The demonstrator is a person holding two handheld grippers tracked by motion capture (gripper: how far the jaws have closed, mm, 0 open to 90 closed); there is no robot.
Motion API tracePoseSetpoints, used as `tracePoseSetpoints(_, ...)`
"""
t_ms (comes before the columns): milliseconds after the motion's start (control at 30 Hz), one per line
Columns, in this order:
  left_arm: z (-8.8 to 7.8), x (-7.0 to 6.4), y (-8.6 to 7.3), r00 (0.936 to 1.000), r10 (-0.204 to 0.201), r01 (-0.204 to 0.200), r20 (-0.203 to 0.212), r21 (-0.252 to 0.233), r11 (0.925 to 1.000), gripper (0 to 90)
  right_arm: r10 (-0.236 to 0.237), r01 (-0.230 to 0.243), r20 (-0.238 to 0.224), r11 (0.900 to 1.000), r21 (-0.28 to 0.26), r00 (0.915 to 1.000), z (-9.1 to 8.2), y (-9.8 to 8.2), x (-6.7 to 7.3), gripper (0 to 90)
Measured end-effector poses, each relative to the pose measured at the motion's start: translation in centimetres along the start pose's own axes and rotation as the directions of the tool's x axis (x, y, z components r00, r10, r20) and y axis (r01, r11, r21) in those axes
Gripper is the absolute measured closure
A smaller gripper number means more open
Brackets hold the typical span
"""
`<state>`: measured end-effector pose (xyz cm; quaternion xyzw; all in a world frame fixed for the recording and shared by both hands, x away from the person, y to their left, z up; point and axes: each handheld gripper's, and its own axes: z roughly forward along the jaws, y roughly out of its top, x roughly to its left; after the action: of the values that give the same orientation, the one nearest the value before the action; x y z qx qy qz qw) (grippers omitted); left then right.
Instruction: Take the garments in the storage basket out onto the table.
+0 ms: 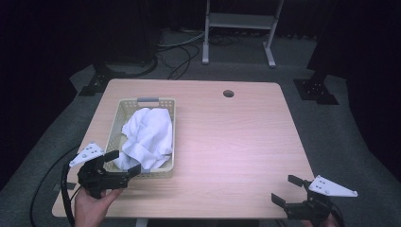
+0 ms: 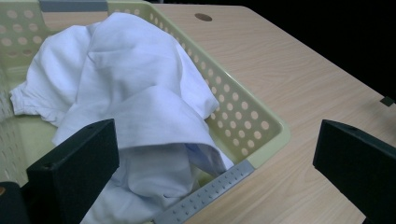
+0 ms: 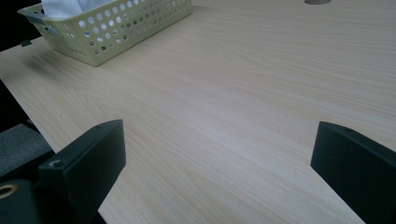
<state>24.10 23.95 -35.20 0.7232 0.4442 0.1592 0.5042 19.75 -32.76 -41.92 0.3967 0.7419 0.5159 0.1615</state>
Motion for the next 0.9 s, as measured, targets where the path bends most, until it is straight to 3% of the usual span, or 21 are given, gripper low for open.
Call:
tracePoseSetpoints(567, 1.6, 0.4, 1.6, 0.9997, 0.014, -0.014, 0.022, -0.011, 0.9999, 0.1, -0.004, 0.004, 0.005, 1.0, -0.001, 1.0, -0.2, 0.0, 0.0, 3.0)
tracePoseSetpoints(900, 2.0, 0.8, 2.3, 0.9997, 0.023, -0.023, 0.013, -0.009, 0.9997, 0.1, -0.006, 0.007, 0.008, 1.0, -0.004, 0.9999, -0.4, 0.1, 0.0, 3.0)
